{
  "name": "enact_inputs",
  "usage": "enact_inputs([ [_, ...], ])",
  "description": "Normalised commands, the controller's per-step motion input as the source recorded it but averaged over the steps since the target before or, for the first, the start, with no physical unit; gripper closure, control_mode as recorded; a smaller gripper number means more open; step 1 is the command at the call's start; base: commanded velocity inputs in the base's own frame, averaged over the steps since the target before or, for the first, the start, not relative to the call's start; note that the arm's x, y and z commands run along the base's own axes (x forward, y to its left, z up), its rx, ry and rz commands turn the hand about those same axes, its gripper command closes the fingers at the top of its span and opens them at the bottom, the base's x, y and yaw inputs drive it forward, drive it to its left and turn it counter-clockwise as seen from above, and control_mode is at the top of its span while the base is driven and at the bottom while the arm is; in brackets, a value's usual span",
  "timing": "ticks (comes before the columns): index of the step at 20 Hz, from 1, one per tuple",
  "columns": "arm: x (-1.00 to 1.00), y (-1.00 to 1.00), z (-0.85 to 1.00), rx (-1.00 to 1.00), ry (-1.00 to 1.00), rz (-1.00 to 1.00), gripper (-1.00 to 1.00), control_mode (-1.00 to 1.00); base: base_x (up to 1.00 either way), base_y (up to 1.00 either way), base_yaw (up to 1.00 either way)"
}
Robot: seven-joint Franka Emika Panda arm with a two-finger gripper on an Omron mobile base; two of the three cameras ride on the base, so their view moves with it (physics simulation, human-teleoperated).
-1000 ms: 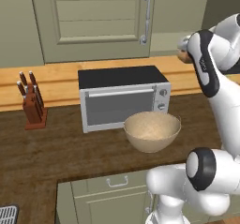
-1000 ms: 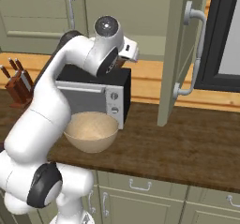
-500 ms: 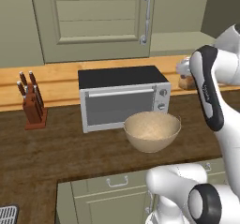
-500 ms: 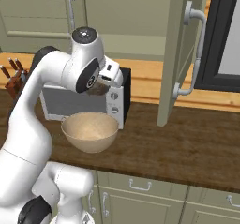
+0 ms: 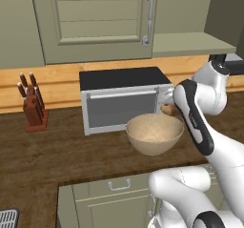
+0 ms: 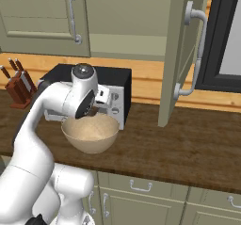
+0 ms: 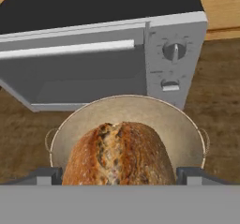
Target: Open the cabinet, pick up the bread from the cabinet and place it in the basket. Then move the basket to the dining counter.
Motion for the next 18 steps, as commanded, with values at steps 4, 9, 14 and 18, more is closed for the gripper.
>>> enact_inputs([
  [4, 0.41, 0.23, -0.87, -0.03, 0.06, 0.04, 1.00, -1.00, 0.00, 0.00, 0.00],
  [9, 0.50, 0.09, -0.60, -0.01, 0.05, 0.01, 1.00, -1.00, 0.00, 0.00, 0.00],
  [14, 0.40, 0.07, -0.49, -0.01, 0.01, 0.02, 1.00, -1.00, 0.00, 0.00, 0.00],
  [18, 0.13, 0.11, -0.50, -0.03, 0.00, 0.03, 1.00, -1.00, 0.00, 0.00, 0.00],
])
